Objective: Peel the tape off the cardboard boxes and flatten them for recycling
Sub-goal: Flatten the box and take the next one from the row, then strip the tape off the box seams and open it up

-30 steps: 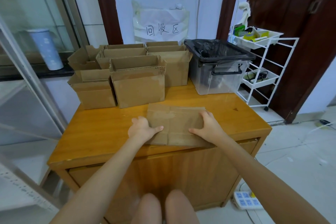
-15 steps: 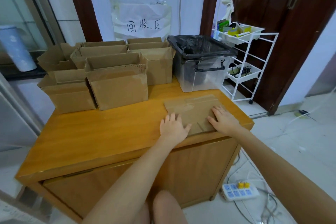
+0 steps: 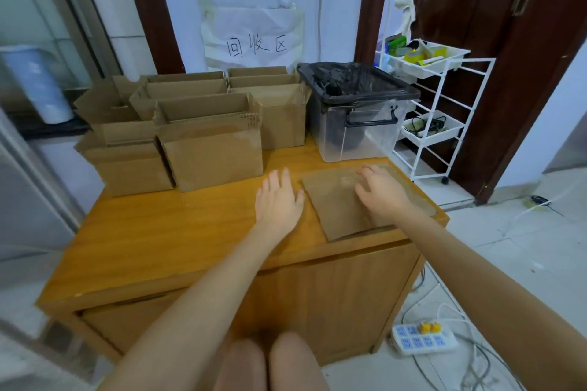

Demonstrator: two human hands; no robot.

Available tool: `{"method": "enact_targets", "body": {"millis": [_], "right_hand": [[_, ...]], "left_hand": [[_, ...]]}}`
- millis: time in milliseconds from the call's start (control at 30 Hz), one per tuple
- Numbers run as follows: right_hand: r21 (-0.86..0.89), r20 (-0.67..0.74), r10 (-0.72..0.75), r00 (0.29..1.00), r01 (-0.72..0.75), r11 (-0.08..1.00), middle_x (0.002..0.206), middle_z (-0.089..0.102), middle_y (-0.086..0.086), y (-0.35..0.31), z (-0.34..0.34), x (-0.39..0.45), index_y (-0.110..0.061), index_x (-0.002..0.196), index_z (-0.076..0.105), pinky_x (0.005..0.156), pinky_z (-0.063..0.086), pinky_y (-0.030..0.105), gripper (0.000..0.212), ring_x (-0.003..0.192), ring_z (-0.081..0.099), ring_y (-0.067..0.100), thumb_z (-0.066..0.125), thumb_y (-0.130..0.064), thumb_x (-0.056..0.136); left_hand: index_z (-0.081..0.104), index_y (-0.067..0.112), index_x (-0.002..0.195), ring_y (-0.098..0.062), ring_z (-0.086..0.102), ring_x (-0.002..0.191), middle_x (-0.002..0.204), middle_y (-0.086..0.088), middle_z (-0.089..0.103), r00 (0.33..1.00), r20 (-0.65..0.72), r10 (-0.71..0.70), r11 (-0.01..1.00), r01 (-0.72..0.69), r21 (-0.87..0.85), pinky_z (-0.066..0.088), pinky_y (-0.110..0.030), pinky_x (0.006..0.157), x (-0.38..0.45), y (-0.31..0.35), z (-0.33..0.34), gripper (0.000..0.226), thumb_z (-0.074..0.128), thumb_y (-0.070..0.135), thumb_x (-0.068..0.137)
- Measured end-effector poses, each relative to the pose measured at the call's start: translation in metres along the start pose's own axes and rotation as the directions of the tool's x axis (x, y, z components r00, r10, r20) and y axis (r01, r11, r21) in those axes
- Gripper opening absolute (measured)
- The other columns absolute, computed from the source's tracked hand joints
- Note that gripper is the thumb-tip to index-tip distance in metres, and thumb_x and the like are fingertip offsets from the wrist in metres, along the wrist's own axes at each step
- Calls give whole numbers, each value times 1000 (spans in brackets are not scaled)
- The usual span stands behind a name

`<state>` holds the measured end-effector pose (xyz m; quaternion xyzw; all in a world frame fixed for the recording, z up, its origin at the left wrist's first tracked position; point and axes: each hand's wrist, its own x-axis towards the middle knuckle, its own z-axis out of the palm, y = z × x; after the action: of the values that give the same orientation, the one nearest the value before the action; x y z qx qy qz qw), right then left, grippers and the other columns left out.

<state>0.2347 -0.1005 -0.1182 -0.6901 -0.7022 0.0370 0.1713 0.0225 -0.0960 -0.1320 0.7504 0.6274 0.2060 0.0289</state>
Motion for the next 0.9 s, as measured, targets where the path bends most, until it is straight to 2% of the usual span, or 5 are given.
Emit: {"method": "enact_targets", "body": {"millis": [167,367,600,900], "right_hand": [[121,-26,-122,992,125,985,148,39,8,-69,0,24,-10,144,38,107,35,36,47,135,37,22,43,-27,100],[238,67,-139,988,120,964,151,33,11,-140,15,49,-8,148,28,109,35,37,58,136,37,26,47,-33,99],[430,133,-85,987,20,903,153,28,13,-175,33,67,-6,150,14,107,36,38,72,136,36,30,53,-32,96],[591,167,12,986,-110,799,150,33,10,-183,53,90,-9,151,12,107,40,41,78,133,41,28,60,-30,92]], "left_hand": [[22,7,149,-28,34,134,150,-14,29,987,-140,-83,994,93,64,32,-36,107,3,-51,-42,58,42,32,100],[20,7,150,-30,34,135,150,-16,29,949,-232,-214,970,234,63,34,-38,108,3,-99,-81,64,50,30,98],[20,3,148,-31,40,130,144,-17,34,917,-177,-358,931,335,-146,40,-39,103,9,-135,-90,68,56,26,95],[13,5,151,-30,43,131,149,-14,30,911,-142,-387,903,344,-259,43,-36,100,24,-149,-76,75,58,24,94]]}}
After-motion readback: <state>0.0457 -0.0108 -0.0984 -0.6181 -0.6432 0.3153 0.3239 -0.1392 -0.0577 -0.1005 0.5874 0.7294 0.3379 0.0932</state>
